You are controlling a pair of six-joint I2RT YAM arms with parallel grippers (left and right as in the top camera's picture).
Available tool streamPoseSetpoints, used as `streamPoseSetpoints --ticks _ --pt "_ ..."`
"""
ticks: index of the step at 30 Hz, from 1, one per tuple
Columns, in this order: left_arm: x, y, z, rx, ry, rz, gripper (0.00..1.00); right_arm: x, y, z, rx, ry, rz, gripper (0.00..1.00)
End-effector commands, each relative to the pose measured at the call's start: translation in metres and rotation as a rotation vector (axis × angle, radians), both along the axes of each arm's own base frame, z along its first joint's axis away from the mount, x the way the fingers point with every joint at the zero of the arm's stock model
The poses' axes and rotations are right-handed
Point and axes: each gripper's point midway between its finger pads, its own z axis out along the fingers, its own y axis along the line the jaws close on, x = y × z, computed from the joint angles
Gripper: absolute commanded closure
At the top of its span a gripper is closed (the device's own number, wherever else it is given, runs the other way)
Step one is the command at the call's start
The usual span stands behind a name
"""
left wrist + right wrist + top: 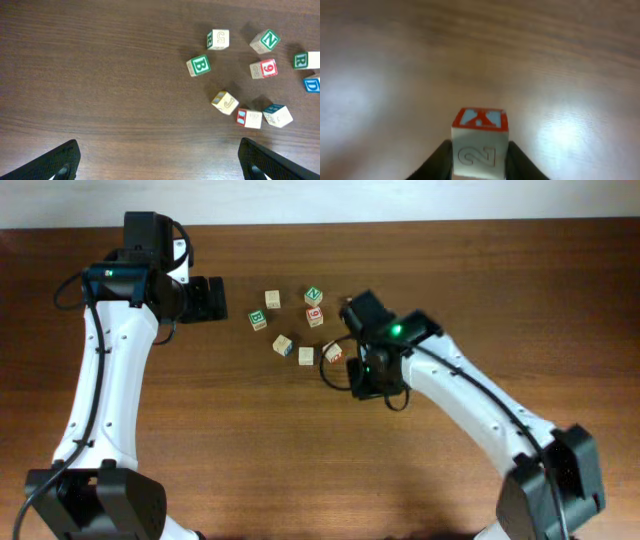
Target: Rotate 3 blocks
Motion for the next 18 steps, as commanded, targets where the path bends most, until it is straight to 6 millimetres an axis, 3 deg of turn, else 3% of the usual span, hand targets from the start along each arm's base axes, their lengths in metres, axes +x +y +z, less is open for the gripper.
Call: streamPoseSetpoints --ticks 1,4,11,12,14,15,18 --pt "0.003 0.002 0.005 0.004 -0.013 0.008 0.01 0.009 -0.037 -0.041 -0.03 0.008 -0.118 0.69" --pt "0.003 0.002 0.005 0.005 -0.013 0.008 0.01 0.015 -0.056 -0.064 0.022 0.041 -0.192 0.69" --pt "0.003 0.002 0.005 0.004 -0.014 0.008 0.01 0.009 -0.054 -0.095 0.016 0.127 -0.192 0.69" --pt "0.003 0.002 0.005 0.004 -0.014 0.008 0.01 0.009 -0.055 -0.095 0.013 0.127 -0.192 0.69" --pt "0.003 0.002 0.005 0.004 -0.013 0.008 0.01 0.008 -0.055 -0.095 0.012 0.131 -0.192 0.53" --pt "0.003 0.002 0.005 0.004 -0.014 0.008 0.01 0.008 -0.055 -0.093 0.01 0.134 -0.191 0.51" --pt "0.003 0.002 0.005 0.004 -0.013 0.008 0.01 0.019 -0.052 -0.064 0.004 0.131 -0.147 0.4"
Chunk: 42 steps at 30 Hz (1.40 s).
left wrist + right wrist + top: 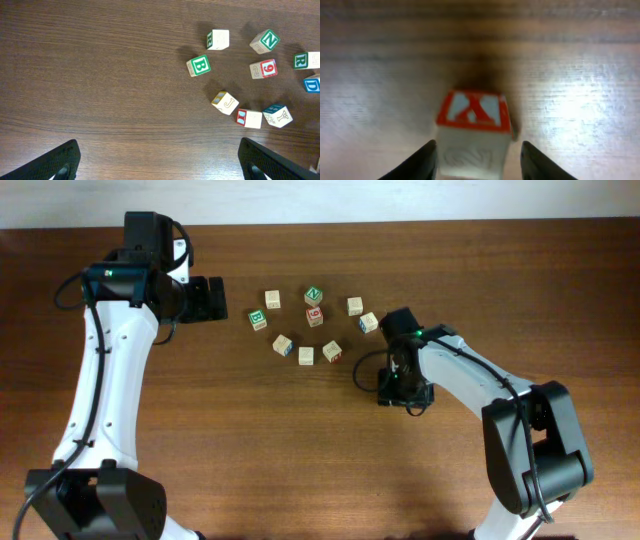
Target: Rotate 3 blocks
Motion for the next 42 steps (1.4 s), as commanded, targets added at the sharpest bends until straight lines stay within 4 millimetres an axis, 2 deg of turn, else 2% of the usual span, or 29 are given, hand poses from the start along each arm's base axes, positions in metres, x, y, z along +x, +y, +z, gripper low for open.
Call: streamPoseSetpoints --ticks 1,4,6,8,9,10,13,16,20,25,30,35,40,42 --pt "0.003 0.002 0.005 0.005 -0.013 0.008 0.01 0.027 0.011 0.037 0.016 -0.058 0.045 0.39" --pt "0.003 0.002 0.005 0.004 -0.013 0.008 0.01 0.066 0.03 0.085 0.081 -0.186 0.065 0.33" --pt "0.003 0.002 0.005 0.004 -0.013 0.008 0.01 0.094 0.049 0.101 0.144 -0.308 0.09 0.28" --pt "0.003 0.002 0.005 0.004 -0.013 0.008 0.01 0.113 0.071 0.103 0.176 -0.406 0.177 0.25" --pt "0.003 0.002 0.005 0.004 -0.013 0.008 0.01 0.123 0.09 0.092 0.178 -0.452 0.288 0.25" --pt "0.003 0.002 0.005 0.004 -0.013 0.008 0.01 0.127 0.1 0.08 0.175 -0.462 0.343 0.25" --pt "0.003 0.002 0.005 0.004 -0.013 0.008 0.01 0.128 0.111 0.046 0.172 -0.425 0.437 0.24" --pt "0.003 0.002 0.005 0.004 -0.013 0.008 0.01 0.121 0.117 0.018 0.201 -0.366 0.514 0.25" --pt "0.003 0.002 0.005 0.005 -0.013 0.008 0.01 0.123 0.119 0.021 0.208 -0.373 0.523 0.36" --pt "0.003 0.002 0.005 0.004 -0.013 0.008 0.01 0.124 0.14 0.023 0.239 -0.417 0.576 0.44" --pt "0.003 0.002 0.005 0.004 -0.013 0.008 0.01 0.124 0.14 0.021 0.21 -0.421 0.574 0.57" --pt "0.003 0.002 0.005 0.004 -0.013 0.008 0.01 0.12 0.129 0.016 0.167 -0.374 0.446 0.69" --pt "0.003 0.002 0.005 0.005 -0.013 0.008 0.01 0.112 0.124 0.014 0.163 -0.315 0.328 0.73" --pt "0.003 0.002 0.005 0.005 -0.013 0.008 0.01 0.104 0.12 0.011 0.159 -0.263 0.226 0.73"
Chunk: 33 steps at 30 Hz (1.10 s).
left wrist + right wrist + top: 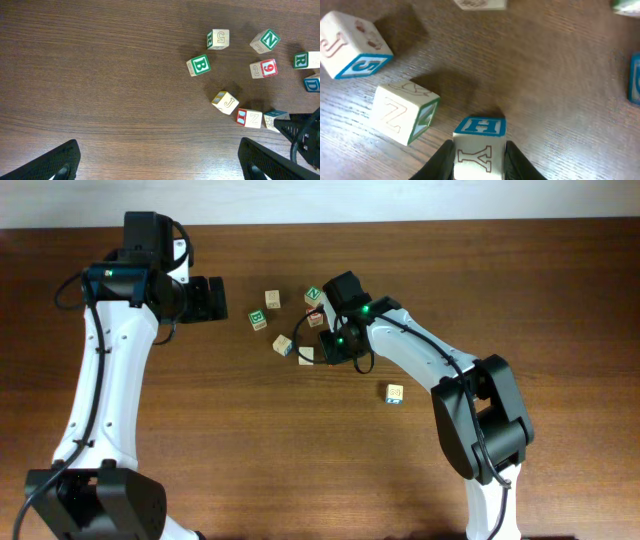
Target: Rotate 3 blocks
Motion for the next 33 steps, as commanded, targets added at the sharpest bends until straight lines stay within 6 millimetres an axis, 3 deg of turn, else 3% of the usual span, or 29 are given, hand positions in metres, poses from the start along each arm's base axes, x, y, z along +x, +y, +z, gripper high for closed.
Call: streamPoseSetpoints --ticks 1,4,6,10,12,16,24,33 --pt "0.003 0.002 0.005 0.004 -0.015 0.008 0.01 -0.009 -0.006 -0.007 -0.011 0.084 -0.154 0.73" --pt "0.003 0.002 0.005 0.004 -0.015 0.008 0.01 -0.021 -0.009 -0.01 -0.018 0.145 -0.195 0.69" --pt "0.003 0.002 0.005 0.005 -0.014 0.008 0.01 -0.021 -0.009 -0.01 -0.017 0.145 -0.194 0.62" --pt "0.003 0.002 0.005 0.004 -0.015 0.008 0.01 -0.016 -0.011 -0.01 -0.061 0.095 -0.186 0.57" --pt "0.003 0.002 0.005 0.004 -0.014 0.008 0.01 -0.018 -0.008 -0.01 -0.095 0.071 -0.17 0.59" --pt "0.003 0.002 0.005 0.004 -0.014 0.008 0.01 -0.019 -0.005 -0.002 -0.131 0.057 -0.152 0.73" --pt "0.003 0.002 0.005 0.004 -0.014 0.008 0.01 -0.062 -0.032 0.004 -0.249 0.246 -0.253 0.76" --pt "0.003 0.002 0.005 0.004 -0.014 0.008 0.01 -0.08 -0.075 0.0 -0.333 0.373 -0.449 0.75"
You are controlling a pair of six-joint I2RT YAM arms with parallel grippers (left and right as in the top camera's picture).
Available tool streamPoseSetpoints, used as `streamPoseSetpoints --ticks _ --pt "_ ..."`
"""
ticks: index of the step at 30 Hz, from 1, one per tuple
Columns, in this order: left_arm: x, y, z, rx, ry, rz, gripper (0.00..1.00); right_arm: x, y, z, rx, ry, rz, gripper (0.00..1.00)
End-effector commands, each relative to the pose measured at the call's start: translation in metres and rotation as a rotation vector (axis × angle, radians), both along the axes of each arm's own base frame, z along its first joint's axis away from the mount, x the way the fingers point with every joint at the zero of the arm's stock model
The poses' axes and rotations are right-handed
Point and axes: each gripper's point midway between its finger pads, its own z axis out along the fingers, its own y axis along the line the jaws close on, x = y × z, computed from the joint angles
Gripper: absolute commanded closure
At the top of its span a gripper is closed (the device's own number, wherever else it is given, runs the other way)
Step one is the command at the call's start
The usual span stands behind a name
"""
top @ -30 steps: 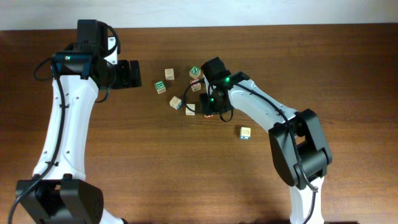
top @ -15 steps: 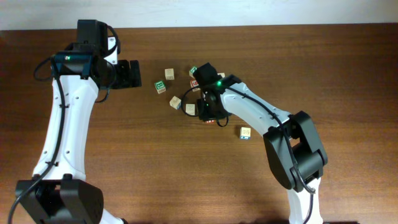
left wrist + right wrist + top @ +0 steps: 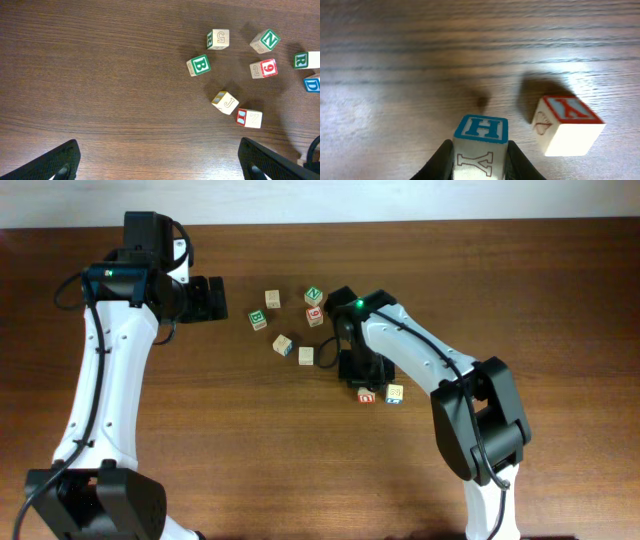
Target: Rotate 3 blocks
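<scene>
My right gripper (image 3: pixel 480 156) is shut on a wooden block (image 3: pixel 480 131) with a blue H face and a Y face, held low over the table. Just right of it a red-framed block (image 3: pixel 567 125) stands on the wood. In the overhead view the right gripper (image 3: pixel 360 378) is front right of the cluster, with the held block (image 3: pixel 367 395) at its tip and the other block (image 3: pixel 395 393) beside it. The rest of the blocks, among them B (image 3: pixel 198 65), J (image 3: pixel 225 102) and 9 (image 3: pixel 263 68), lie in a loose group. My left gripper (image 3: pixel 160 165) hangs open, well left of them.
The Z block (image 3: pixel 249 118), N block (image 3: pixel 265 41), 5 block (image 3: pixel 218 39), R block (image 3: pixel 305 60) and D block (image 3: pixel 311 83) complete the group. The left arm (image 3: pixel 110 370) stretches down the table's left side. The table's far edge (image 3: pixel 400 222) runs along the top.
My right gripper, shut on the H/Y block, was inside the group next to the Z block. It now holds that block front right of the group, beside the red-framed block. The left arm is unchanged.
First my right gripper was shut on the red-framed block near the group. Then it stood open around that block, front right of the group. Later it was shut on the H/Y block within the group, and now holds it next to the red-framed one.
</scene>
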Motion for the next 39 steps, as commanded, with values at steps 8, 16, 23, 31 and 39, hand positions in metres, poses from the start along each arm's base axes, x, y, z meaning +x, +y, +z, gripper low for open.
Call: streamPoseSetpoints --ticks 8,16,23,31,39 --pt "0.003 0.002 0.005 0.004 -0.014 0.008 0.01 0.002 -0.019 -0.01 -0.034 0.01 -0.051 0.6" --pt "0.003 0.002 0.005 0.005 -0.014 0.008 0.01 0.069 0.024 0.05 0.14 -0.217 0.111 0.55" --pt "0.003 0.002 0.005 0.004 -0.014 0.008 0.01 0.101 0.1 0.029 0.323 -0.347 0.084 0.48" --pt "0.003 0.002 0.005 0.004 -0.014 0.008 0.01 0.094 0.117 -0.029 0.276 -0.292 0.102 0.47" --pt "0.003 0.002 0.005 0.004 -0.014 0.008 0.01 0.081 0.099 -0.013 0.191 -0.228 0.149 0.7"
